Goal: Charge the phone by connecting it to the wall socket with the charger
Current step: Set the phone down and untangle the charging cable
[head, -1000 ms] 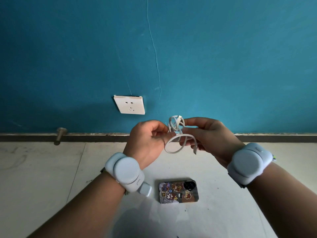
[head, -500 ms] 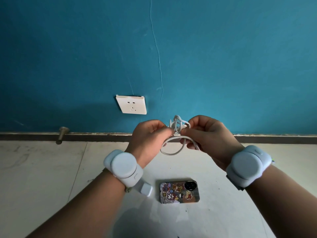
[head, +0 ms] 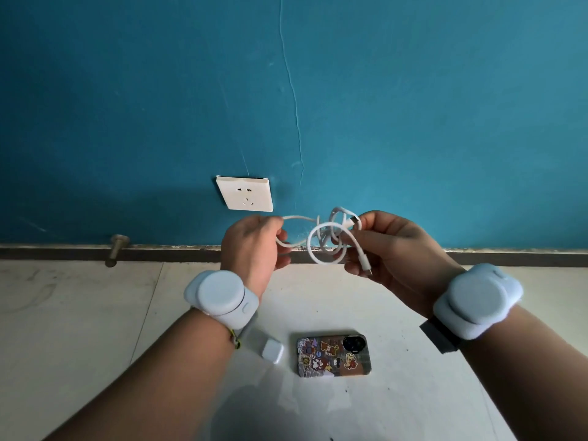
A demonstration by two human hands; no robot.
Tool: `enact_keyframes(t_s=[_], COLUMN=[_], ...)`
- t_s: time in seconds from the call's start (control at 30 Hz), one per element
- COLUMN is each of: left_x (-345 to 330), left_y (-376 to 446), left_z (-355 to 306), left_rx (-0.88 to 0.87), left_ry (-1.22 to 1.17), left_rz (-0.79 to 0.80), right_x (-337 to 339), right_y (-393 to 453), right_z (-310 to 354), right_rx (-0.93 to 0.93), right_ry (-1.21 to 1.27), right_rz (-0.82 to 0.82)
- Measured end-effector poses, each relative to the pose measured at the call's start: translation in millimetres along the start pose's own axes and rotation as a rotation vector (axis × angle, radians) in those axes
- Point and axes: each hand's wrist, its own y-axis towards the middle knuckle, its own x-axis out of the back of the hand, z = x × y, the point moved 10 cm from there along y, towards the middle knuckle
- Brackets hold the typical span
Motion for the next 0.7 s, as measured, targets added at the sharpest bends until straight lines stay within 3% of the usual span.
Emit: enact_keyframes(t_s=[0.17,0.23,0.37,0.43,0.57,0.7], left_x=[-9.9,-15.3,-30.5,-36.1,-36.8,-21.4], left_y=[0.4,-0.4,-18.4,-25.7,-20.2,-5.6], left_z=[13.7,0.4,-39.2,-44.3,-35.0,-25.2], left_rx=[0.144,-0.011,-0.480,-0.573,-0.520,-0.403], left_ry=[0.031,0.177,0.409,0.422,0.432,0.418], left_rz=[0.097,0.145,0.219,0.251,0.270,0.166], right_x=[0.4,0.9,-0.3,1.4,7.9,13.1], right_y=[-0.6,-1.7,-3.3,-2.3,0.2,2.7], right_z=[-0.5,2.2,3.3,3.0,2.9,1.2], right_rx=[-0.003,0.006,0.004,0.003,0.001,-0.007], right_ry=[-0.067,-0.101,-0.155,-0.176,-0.148,-0.084], right_rz=[-0.010,-0.008,0.000,-0.016,-0.061,-0.091])
